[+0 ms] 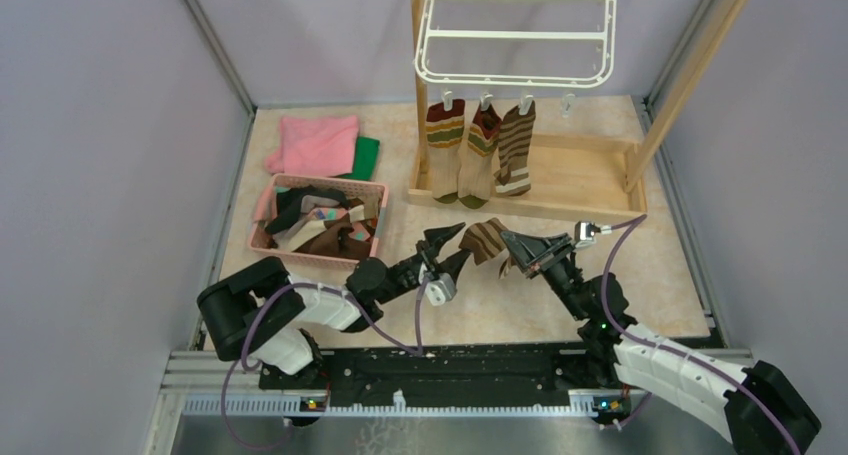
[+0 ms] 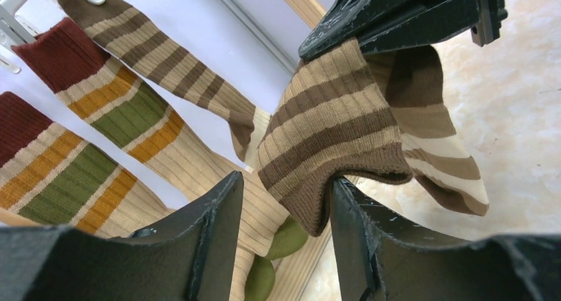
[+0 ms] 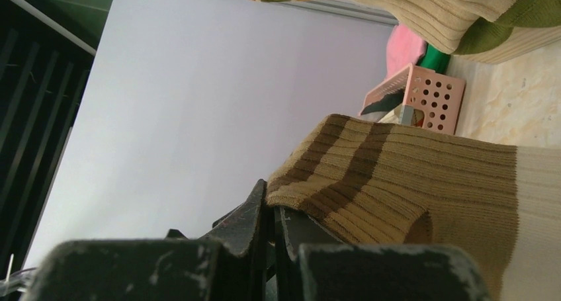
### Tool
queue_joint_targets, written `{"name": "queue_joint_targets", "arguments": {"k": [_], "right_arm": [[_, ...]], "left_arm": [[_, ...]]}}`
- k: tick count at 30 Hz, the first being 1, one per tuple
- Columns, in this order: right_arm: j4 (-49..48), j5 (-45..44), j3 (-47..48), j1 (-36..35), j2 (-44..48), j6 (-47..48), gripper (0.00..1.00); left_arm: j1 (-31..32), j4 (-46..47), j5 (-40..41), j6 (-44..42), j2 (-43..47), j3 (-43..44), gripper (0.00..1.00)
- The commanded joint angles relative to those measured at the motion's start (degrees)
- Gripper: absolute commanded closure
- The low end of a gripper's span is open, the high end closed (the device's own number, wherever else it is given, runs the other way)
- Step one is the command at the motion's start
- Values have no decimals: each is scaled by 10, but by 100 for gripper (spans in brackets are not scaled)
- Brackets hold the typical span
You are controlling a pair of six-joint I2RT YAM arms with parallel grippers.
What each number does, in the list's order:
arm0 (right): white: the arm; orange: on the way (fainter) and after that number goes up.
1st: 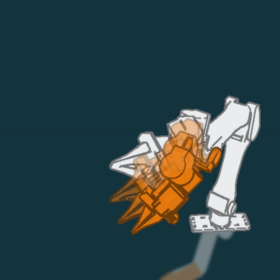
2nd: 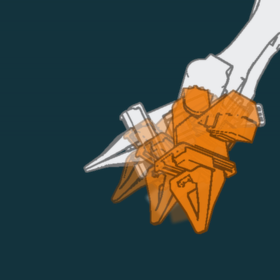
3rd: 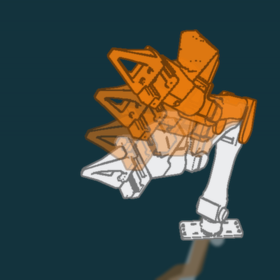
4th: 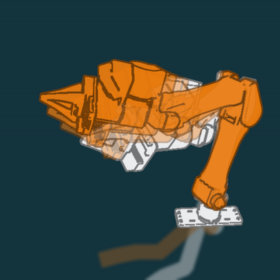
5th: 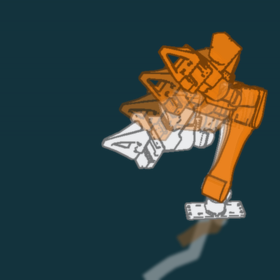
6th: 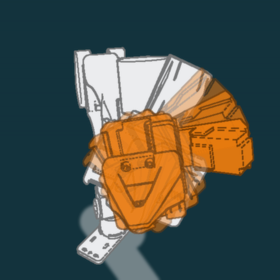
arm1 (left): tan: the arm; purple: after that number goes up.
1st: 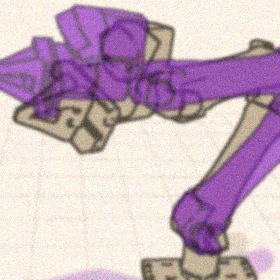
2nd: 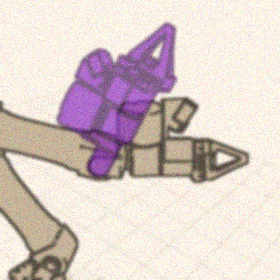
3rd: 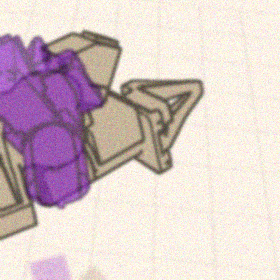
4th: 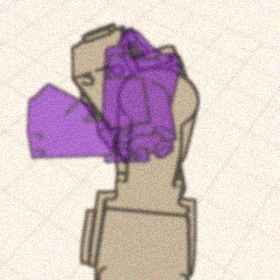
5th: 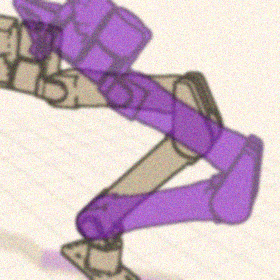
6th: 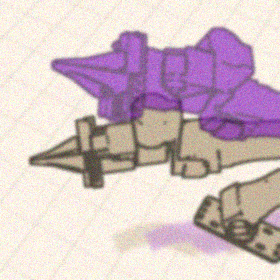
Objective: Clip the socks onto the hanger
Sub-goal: Pick up the sock from the bin.
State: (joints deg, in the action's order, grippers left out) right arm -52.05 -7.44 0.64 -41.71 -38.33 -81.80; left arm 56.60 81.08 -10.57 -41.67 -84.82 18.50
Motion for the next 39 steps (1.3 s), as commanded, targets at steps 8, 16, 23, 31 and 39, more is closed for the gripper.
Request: {"name": "queue_joint_targets", "arguments": {"k": [8, 16, 23, 31, 39], "right_arm": [[-10, -21, -2, 6, 21, -9, 100], [-5, -20, -2, 7, 26, -8, 100], [36, -21, -2, 8, 53, 47, 83], [195, 2, 47, 8, 137, 290, 35], [322, 67, 133, 8, 198, 539, 15]], "left_arm": [[17, -9, -35, 22, 50, -1, 64], [17, -55, -60, 32, 61, 5, 100], [17, -297, -35, 140, 163, 64, 100], [7, -687, 37, 326, 221, 221, 100], [-96, -881, -102, 459, 182, 336, 100]]}}
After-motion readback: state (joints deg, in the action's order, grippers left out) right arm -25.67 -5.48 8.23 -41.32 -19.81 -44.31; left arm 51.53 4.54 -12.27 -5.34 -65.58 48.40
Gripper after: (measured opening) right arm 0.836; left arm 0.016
